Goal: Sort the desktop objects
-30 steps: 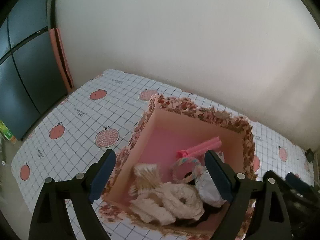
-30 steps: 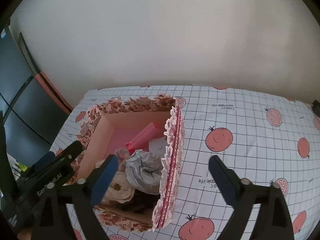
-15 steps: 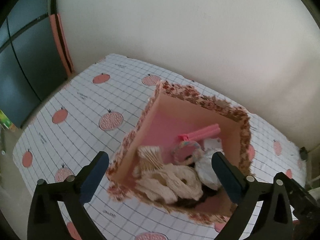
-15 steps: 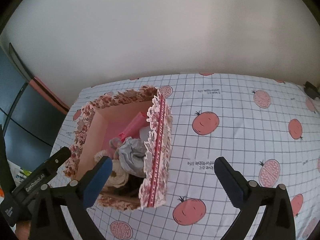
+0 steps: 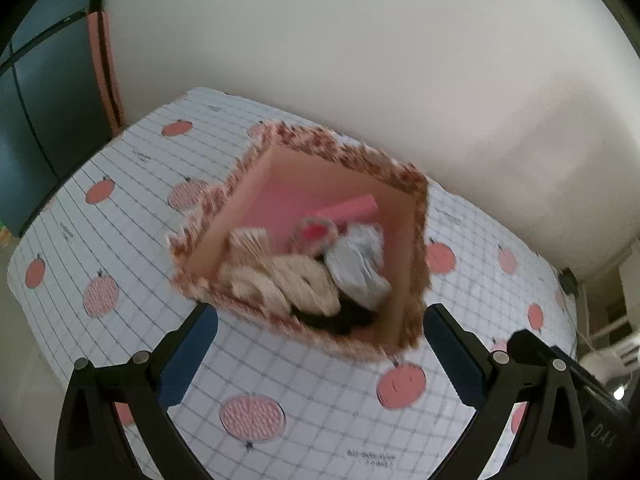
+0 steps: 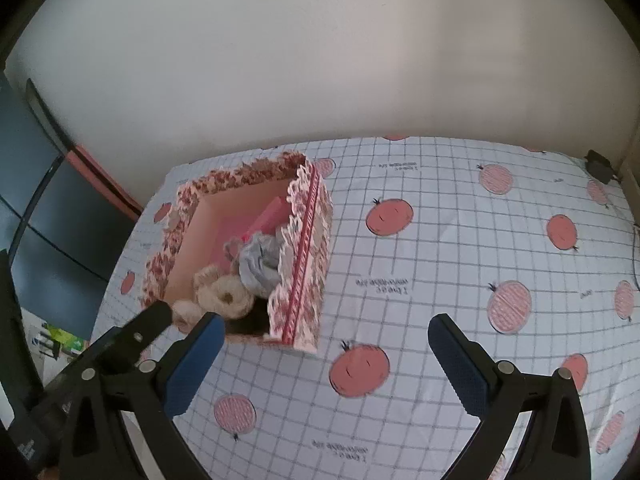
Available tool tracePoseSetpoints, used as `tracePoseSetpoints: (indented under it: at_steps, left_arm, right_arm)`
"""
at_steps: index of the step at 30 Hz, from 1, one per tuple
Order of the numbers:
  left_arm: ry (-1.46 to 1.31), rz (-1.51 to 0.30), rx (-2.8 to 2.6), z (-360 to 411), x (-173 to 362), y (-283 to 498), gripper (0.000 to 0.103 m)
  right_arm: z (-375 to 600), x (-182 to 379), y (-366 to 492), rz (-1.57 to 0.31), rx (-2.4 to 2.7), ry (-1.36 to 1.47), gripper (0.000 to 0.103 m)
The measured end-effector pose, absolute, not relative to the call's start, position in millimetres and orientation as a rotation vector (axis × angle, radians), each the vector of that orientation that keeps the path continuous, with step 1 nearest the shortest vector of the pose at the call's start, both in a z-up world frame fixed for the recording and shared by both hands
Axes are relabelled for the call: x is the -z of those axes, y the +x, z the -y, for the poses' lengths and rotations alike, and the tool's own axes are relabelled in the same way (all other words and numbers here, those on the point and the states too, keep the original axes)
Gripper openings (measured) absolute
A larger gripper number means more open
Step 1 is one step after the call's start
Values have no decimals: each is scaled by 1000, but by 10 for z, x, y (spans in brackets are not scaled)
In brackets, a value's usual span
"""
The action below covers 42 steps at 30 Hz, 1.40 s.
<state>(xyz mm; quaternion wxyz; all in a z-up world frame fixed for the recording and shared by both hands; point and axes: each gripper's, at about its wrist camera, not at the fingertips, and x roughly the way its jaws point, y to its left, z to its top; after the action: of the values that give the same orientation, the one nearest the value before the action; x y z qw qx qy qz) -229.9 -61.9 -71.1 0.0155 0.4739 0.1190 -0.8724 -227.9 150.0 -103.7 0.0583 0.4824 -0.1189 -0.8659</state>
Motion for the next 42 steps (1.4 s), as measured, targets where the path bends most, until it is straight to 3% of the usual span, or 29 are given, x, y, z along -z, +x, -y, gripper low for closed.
tracePoseSetpoints:
  at_steps: [15, 20, 28, 35, 42]
  left_arm:
    - [1555, -274, 2712, 302, 736, -1633, 102]
    - [1510, -168, 2732, 181, 677, -1430, 102]
    - [1479, -173, 2766, 123, 650, -1259, 102]
    - [1464, -189, 2792, 69, 625, -1152, 102]
    - [1434, -40, 2782, 9, 651, -1110, 102]
  right_arm:
    - [-1743, 1015, -1474, 364, 2605, 1409, 103]
    - [-1810, 991, -1244, 358, 2630, 1361, 103]
    - [-1832, 969, -994, 249, 2677, 1316, 103]
    - [-1906, 949, -883, 291, 2665, 1292, 103]
    - [-1878, 985, -836, 268, 2653, 1296, 103]
